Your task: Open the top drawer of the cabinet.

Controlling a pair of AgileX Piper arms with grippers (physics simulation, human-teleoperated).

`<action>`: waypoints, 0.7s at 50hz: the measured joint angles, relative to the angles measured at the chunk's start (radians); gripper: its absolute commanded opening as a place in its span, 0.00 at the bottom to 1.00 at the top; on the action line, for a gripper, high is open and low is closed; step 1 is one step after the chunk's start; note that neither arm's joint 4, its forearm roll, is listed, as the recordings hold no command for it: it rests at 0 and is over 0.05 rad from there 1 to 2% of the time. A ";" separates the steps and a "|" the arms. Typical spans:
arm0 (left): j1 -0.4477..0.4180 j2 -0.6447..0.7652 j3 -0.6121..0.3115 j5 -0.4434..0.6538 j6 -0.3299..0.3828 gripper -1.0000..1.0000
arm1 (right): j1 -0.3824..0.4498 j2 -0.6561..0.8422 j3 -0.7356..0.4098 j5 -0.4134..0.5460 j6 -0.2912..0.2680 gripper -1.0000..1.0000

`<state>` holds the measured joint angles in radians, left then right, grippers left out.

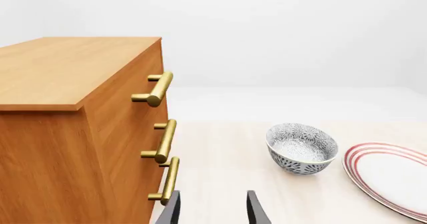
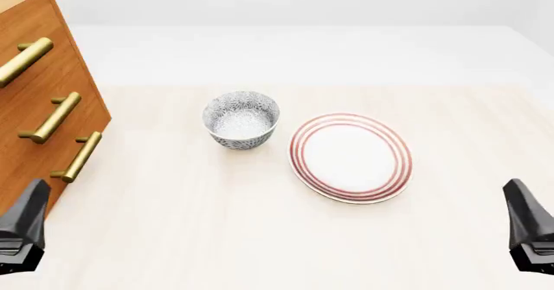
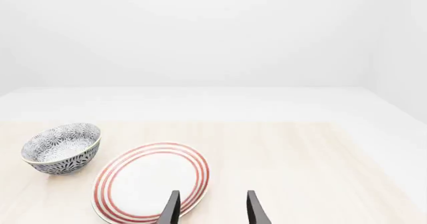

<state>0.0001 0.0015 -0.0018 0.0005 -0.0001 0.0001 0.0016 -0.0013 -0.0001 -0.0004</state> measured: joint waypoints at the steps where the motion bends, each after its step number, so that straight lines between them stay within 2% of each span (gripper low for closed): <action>1: 0.000 0.000 0.000 0.000 0.000 1.00 | 0.000 0.000 0.000 0.000 0.000 1.00; 25: 0.000 0.001 -0.006 0.001 0.008 1.00 | 0.000 0.003 -0.003 0.000 -0.001 1.00; 35: -0.008 0.002 -0.026 0.010 0.097 1.00 | 0.000 0.004 -0.004 0.000 -0.001 1.00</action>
<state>-0.0077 0.0036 -0.0275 0.0104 0.0964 0.0005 0.0053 -0.0049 -0.0002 -0.0014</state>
